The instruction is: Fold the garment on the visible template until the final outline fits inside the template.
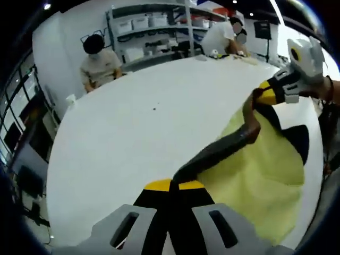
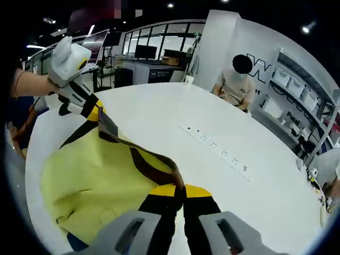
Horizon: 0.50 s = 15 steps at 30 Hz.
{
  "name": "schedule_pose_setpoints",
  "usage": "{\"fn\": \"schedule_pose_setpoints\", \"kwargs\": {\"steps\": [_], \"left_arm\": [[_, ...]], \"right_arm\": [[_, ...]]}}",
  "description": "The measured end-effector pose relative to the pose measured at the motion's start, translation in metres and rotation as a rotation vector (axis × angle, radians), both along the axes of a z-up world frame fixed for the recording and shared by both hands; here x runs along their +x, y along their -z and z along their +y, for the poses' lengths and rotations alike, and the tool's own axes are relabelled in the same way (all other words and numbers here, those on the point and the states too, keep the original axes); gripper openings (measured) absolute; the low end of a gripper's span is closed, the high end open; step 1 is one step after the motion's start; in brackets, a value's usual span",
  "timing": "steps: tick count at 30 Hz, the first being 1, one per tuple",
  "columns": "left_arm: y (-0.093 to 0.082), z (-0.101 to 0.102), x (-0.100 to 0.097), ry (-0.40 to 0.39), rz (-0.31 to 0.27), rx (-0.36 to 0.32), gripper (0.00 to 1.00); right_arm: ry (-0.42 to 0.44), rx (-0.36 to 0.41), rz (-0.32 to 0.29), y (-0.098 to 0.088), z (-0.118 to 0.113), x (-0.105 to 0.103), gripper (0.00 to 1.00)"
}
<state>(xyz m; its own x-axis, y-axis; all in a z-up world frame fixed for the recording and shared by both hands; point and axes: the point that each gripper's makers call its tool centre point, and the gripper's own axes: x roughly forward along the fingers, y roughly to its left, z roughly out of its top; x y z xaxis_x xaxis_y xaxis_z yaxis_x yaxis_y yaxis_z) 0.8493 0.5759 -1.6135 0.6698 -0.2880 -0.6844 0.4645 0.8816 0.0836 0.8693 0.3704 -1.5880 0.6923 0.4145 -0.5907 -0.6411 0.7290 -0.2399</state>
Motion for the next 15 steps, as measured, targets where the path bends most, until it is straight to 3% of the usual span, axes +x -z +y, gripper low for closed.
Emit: {"fn": "schedule_pose_setpoints", "kwargs": {"steps": [3,6,10,15], "left_arm": [[-0.001,0.000,0.008,0.000,-0.040,0.030,0.02],[0.001,0.002,0.011,0.008,-0.079,0.048,0.12],[-0.004,-0.003,0.011,0.028,-0.128,0.043,0.33],[-0.010,0.003,0.006,0.028,-0.155,0.022,0.42]], "right_arm": [[0.037,0.019,-0.040,-0.005,-0.001,0.012,0.11],[0.057,0.038,-0.034,-0.006,-0.001,0.012,0.11],[0.028,0.058,-0.017,0.002,0.004,0.001,0.21],[0.040,0.096,0.022,0.012,0.002,-0.019,0.35]]}}
